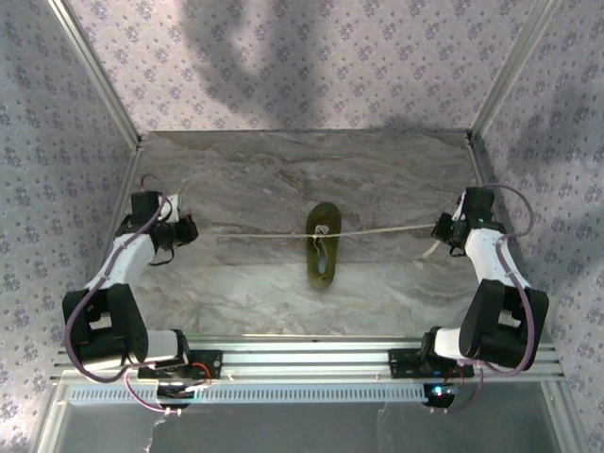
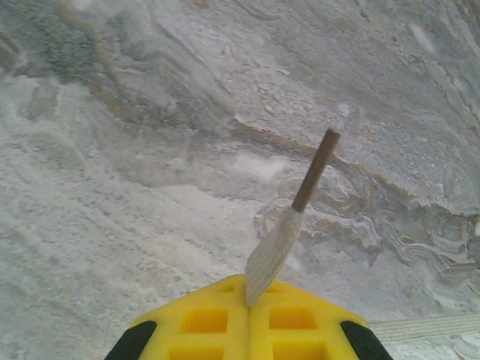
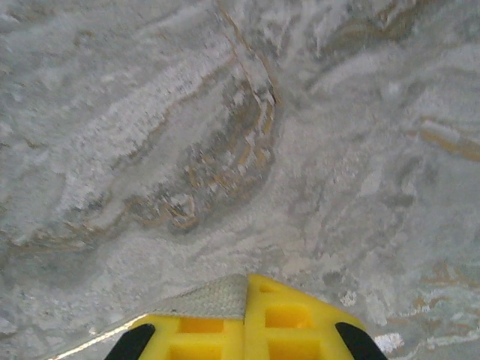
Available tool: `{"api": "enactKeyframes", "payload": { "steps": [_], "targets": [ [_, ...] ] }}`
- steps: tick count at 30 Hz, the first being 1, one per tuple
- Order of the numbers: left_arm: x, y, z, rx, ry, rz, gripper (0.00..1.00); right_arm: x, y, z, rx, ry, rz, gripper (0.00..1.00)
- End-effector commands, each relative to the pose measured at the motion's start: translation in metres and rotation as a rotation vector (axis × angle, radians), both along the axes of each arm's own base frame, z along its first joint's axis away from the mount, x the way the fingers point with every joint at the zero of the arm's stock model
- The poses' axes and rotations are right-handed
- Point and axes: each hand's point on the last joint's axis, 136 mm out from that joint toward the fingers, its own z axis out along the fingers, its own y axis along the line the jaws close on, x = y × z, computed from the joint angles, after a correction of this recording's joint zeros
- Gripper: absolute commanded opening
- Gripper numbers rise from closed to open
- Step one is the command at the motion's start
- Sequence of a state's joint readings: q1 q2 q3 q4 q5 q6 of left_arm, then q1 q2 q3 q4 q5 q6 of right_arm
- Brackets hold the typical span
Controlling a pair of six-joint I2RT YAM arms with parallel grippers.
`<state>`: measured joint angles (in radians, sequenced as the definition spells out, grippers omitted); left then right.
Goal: Tie the shoes
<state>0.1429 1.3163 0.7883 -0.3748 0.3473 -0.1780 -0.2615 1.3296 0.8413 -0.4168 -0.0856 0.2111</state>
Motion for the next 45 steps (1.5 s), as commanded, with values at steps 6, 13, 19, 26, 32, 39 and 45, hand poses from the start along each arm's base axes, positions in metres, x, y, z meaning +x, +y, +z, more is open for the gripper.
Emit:
{"api": "enactKeyframes", "payload": {
  "steps": [6, 13, 19, 26, 32, 39, 45],
  "targets": [
    [0.010, 0.017, 0.022, 0.005, -0.028, 0.057, 0.00, 0.026, 0.010, 0.038, -0.008, -0.077, 0.072, 0.00],
    [0.025, 0.016, 0.014, -0.019, -0.005, 0.049, 0.00, 0.044, 0.004, 0.032, -0.076, -0.032, 0.071, 0.00],
    [0.022, 0.020, 0.002, 0.007, 0.025, 0.030, 0.00, 0.044, -0.031, 0.027, -0.130, 0.014, -0.011, 0.00],
    [0.018, 0.022, -0.011, 0.000, 0.070, 0.033, 0.00, 0.046, -0.042, 0.015, -0.167, 0.071, -0.007, 0.00],
    [0.017, 0.026, -0.013, -0.001, 0.080, 0.040, 0.00, 0.041, -0.053, -0.003, -0.177, 0.127, -0.022, 0.00],
    [0.010, 0.026, -0.022, -0.005, 0.108, 0.048, 0.00, 0.042, -0.063, -0.009, -0.161, 0.116, -0.062, 0.00],
    [0.005, 0.034, -0.025, 0.000, 0.125, 0.074, 0.00, 0.041, -0.069, -0.020, -0.161, 0.147, -0.067, 0.00]
  ]
}}
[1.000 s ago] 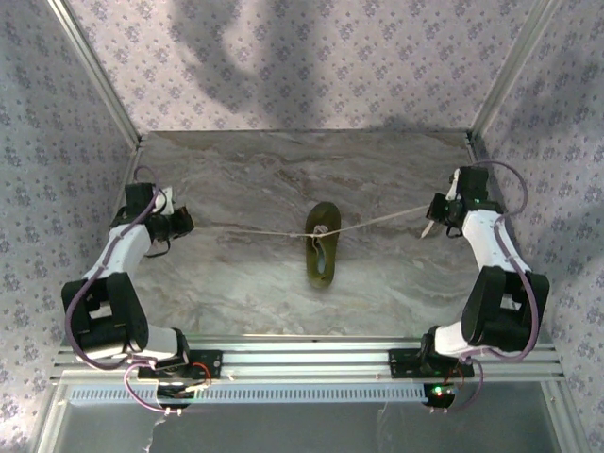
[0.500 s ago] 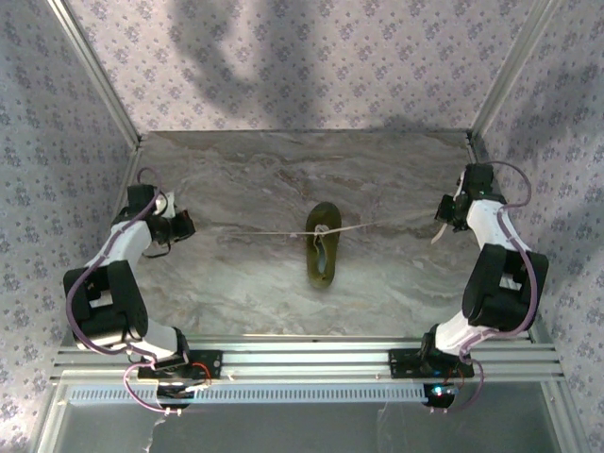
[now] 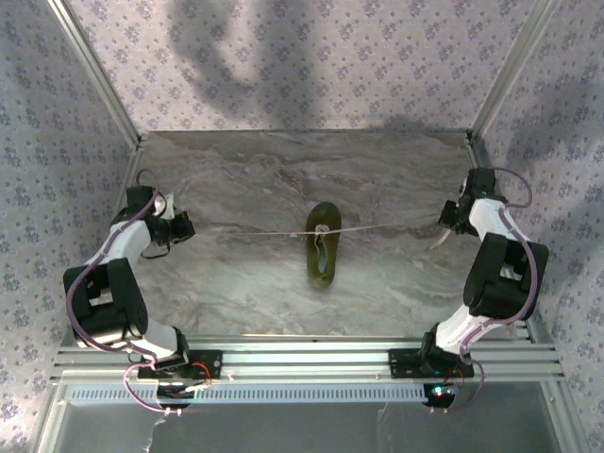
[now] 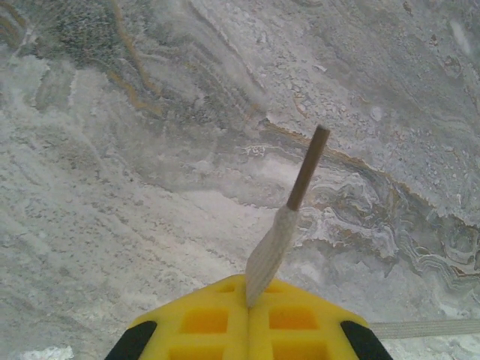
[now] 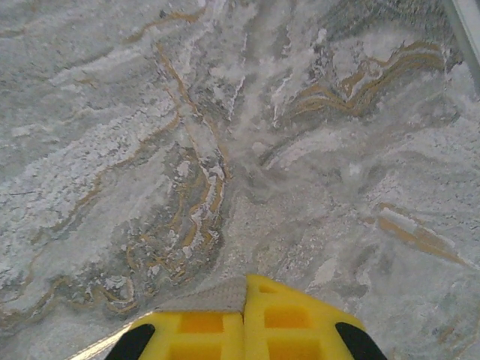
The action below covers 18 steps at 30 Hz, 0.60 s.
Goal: Tie the shoes
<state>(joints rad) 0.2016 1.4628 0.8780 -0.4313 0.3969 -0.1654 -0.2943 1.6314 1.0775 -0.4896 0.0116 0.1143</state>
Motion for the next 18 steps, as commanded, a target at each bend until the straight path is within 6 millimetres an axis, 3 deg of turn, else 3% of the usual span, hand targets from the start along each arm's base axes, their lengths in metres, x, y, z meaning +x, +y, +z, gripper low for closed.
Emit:
{"api": "enactKeyframes", "payload": {
  "steps": [1, 18],
  "targets": [
    [-0.006, 0.023, -0.007, 0.058, 0.028, 0.054, 0.00, 0.004, -0.030, 0.005, -0.078, -0.017, -0.067, 0.00],
    [-0.020, 0.035, -0.016, 0.053, 0.068, 0.102, 0.00, -0.003, -0.041, -0.013, -0.047, 0.010, -0.096, 0.00]
  ]
}}
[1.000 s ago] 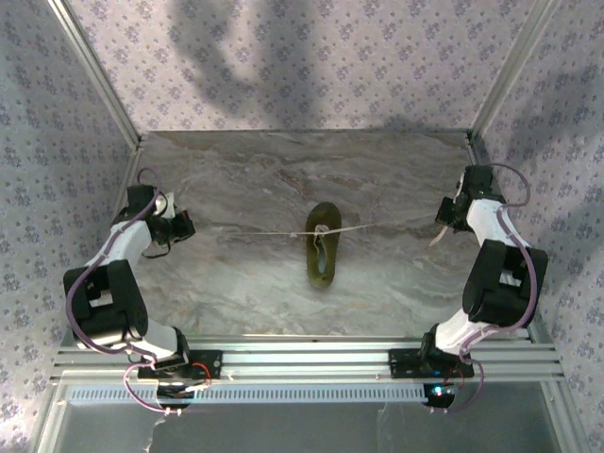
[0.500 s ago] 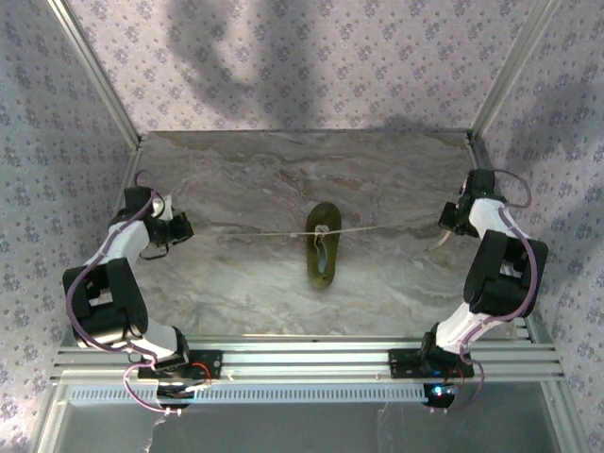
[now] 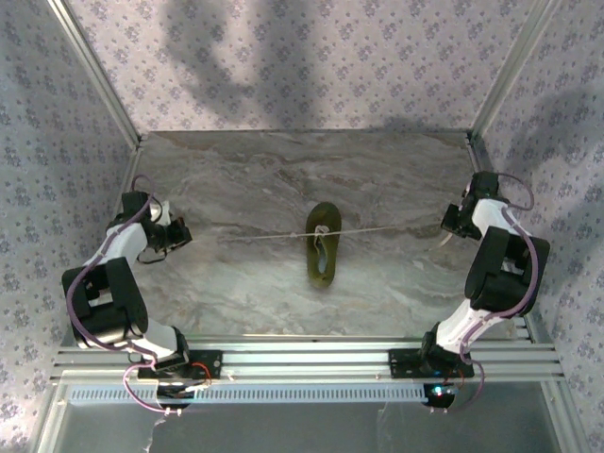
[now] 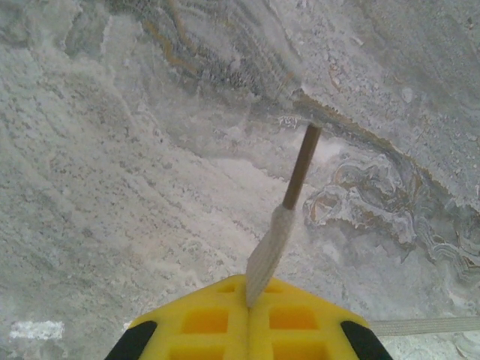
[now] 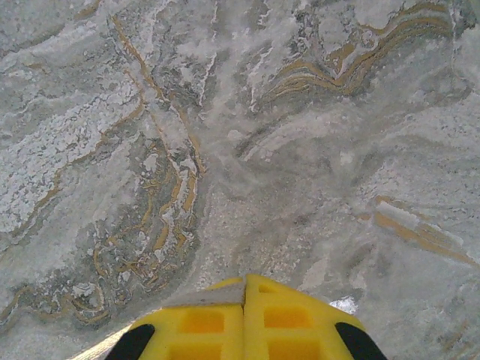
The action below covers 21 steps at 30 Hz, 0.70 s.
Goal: Tie the shoes
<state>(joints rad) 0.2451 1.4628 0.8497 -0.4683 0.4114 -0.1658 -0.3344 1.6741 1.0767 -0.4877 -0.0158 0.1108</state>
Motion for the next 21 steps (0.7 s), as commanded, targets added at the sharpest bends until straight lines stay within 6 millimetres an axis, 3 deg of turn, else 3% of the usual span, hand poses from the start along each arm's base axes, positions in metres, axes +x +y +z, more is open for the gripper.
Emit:
{"api": "enactKeyframes", "payload": {
  "steps": [1, 16, 18, 21],
  "targets": [
    [-0.004, 0.027, -0.004, 0.083, 0.009, 0.065, 0.00, 0.002, -0.033, 0.003, -0.085, -0.020, -0.072, 0.00],
    [-0.012, 0.029, -0.003, 0.071, 0.032, 0.083, 0.00, -0.006, -0.038, 0.000, -0.069, -0.007, -0.099, 0.00],
    [-0.013, 0.030, -0.002, 0.072, 0.027, 0.096, 0.00, -0.005, -0.034, 0.004, -0.064, -0.021, -0.097, 0.00],
    [-0.013, 0.021, -0.003, 0.022, 0.039, 0.077, 0.00, 0.001, -0.012, 0.011, -0.047, -0.048, -0.058, 0.00]
  ]
}}
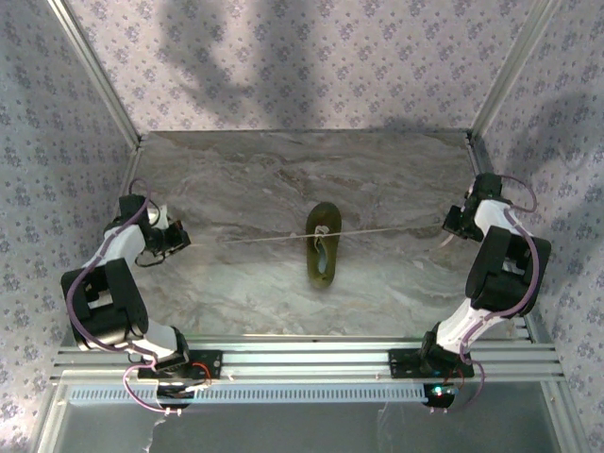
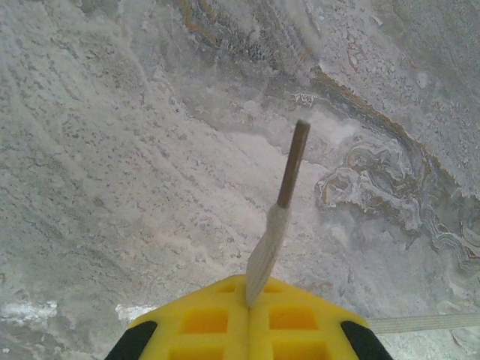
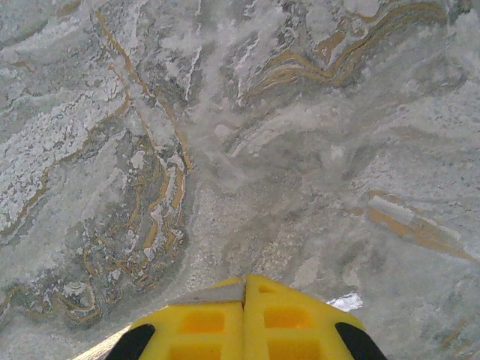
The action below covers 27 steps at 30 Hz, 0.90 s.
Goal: Tie the shoes
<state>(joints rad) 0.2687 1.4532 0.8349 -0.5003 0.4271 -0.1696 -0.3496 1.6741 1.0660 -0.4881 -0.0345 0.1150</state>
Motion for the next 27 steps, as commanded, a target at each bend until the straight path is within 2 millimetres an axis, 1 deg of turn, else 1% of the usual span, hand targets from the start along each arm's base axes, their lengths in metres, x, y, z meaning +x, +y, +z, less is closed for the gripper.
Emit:
{"api": "enactKeyframes", "payload": {
  "steps": [1, 5, 6, 7, 8, 10, 13, 16, 17, 19, 21, 23, 27],
  "targets": [
    [-0.003, 0.015, 0.001, 0.042, 0.016, 0.044, 0.00, 0.007, 0.002, 0.014, -0.051, -0.058, -0.023, 0.00],
    [-0.011, 0.001, -0.007, 0.080, 0.059, -0.010, 0.00, 0.003, 0.047, 0.007, -0.014, -0.052, 0.049, 0.01],
    [-0.013, -0.003, -0.008, 0.100, 0.064, -0.030, 0.02, 0.001, 0.057, 0.005, -0.007, -0.047, 0.066, 0.05],
    [-0.016, -0.006, -0.008, 0.122, 0.066, -0.047, 0.11, -0.001, 0.066, 0.004, -0.004, -0.043, 0.083, 0.11],
    [-0.017, -0.008, -0.007, 0.142, 0.065, -0.061, 0.15, -0.004, 0.072, 0.003, -0.005, -0.035, 0.093, 0.17],
    [-0.018, -0.011, 0.000, 0.186, 0.049, -0.089, 0.21, -0.008, 0.081, 0.005, -0.011, -0.022, 0.117, 0.29],
    [-0.016, -0.014, 0.017, 0.232, 0.009, -0.129, 0.27, -0.013, 0.090, 0.018, -0.017, -0.035, 0.149, 0.45],
    [-0.014, -0.022, 0.035, 0.277, -0.046, -0.199, 0.29, -0.015, 0.103, 0.037, 0.000, -0.092, 0.202, 0.52],
    [-0.013, -0.030, 0.042, 0.274, -0.076, -0.238, 0.29, -0.016, 0.109, 0.043, 0.011, -0.113, 0.226, 0.53],
    [-0.009, -0.053, 0.052, 0.259, -0.153, -0.349, 0.30, -0.019, 0.128, 0.055, 0.033, -0.152, 0.296, 0.54],
    [-0.007, -0.077, 0.058, 0.262, -0.207, -0.453, 0.30, -0.025, 0.144, 0.060, 0.040, -0.165, 0.345, 0.54],
    [-0.006, -0.102, 0.059, 0.277, -0.246, -0.567, 0.30, -0.030, 0.162, 0.062, 0.048, -0.178, 0.401, 0.54],
    [-0.005, -0.154, 0.049, 0.306, -0.281, -0.812, 0.31, -0.039, 0.199, 0.062, 0.097, -0.209, 0.487, 0.54]
  ]
}}
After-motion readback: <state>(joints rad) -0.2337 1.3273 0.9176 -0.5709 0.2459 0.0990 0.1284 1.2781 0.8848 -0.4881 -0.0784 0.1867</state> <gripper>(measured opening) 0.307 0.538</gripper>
